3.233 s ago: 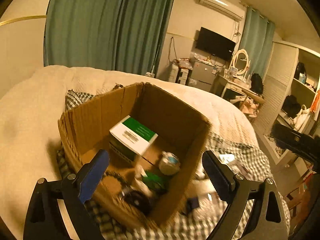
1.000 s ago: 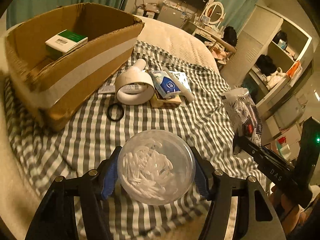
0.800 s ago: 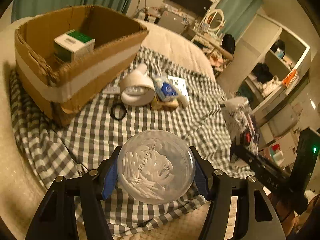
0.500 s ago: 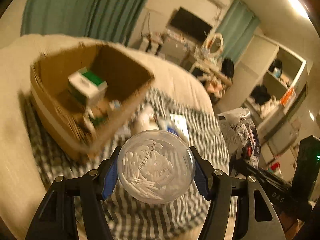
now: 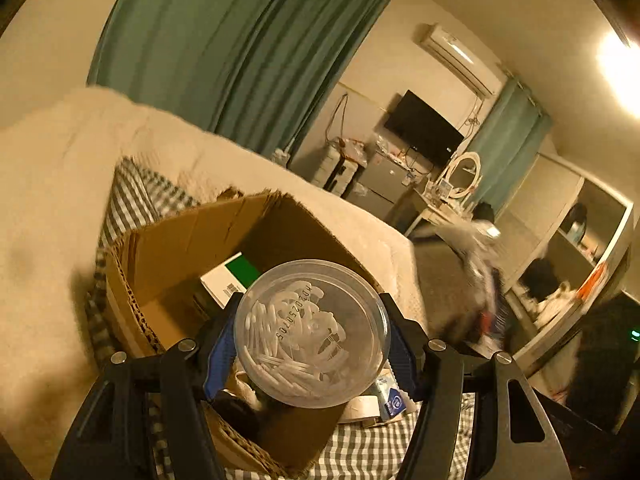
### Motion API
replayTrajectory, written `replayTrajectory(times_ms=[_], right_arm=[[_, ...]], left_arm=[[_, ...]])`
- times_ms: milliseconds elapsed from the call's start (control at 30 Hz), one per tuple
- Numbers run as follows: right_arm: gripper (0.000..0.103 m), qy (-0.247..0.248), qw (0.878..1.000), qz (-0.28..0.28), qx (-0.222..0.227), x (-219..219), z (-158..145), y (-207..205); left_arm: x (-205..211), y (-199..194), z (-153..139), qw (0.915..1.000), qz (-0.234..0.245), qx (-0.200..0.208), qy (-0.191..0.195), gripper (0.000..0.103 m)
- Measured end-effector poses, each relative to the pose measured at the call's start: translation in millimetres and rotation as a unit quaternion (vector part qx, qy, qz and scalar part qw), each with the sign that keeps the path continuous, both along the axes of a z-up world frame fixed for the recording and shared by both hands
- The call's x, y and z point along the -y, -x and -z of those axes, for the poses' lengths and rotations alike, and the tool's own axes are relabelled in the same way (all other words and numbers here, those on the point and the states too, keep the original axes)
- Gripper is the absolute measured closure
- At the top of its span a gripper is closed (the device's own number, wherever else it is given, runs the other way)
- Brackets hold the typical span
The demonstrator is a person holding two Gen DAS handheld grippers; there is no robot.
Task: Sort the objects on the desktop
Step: 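Carry the jar and floral packet into the cardboard box and open both tools, then move both tools back over the remaining items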
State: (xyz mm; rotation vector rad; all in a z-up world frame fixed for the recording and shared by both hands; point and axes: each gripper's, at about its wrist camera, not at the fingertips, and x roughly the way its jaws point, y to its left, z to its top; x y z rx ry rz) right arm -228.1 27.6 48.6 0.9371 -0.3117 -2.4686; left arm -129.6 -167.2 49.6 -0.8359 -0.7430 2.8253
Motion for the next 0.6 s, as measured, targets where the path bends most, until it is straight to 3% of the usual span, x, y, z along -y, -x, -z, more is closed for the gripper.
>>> replayTrajectory(times_ms=[100,167,200,267,433,600], right_arm=[[0.057,0.023,1.000,0.003,0.001,13.2,11.7,27.4],[0.042,0.033,0.999,0.018,0.003,17.8,17.7,42.1],[0.035,0.044,0.999,0.022,0.004,15.7,19.3,45.4],[0.034,0.059,0.998,0.030,0.005,10.3,19.1,46.5],[0.033,0.071,0.996,0.056,0.004,-23.5,11.1,24.9],[0.033,0.015,0.996,0.084,-0.013,-74.0,-2.0,-30.0]], left_arm=[[9.5,12.9,6.9,0.9998,-0.015,-0.003,0.011,0.037],[9.5,17.9,13.5,0.9995,-0.018,0.001,0.027,0.036],[8.8,18.1,15.9,0.9994,-0.020,0.003,0.030,0.029],[7.9,23.0,21.1,0.9995,-0.012,0.013,0.028,0.011],[3.7,14.7,18.9,0.9997,-0.005,0.004,0.024,0.010],[-21.0,-16.9,19.7,0.9988,0.018,0.013,0.043,0.009]])
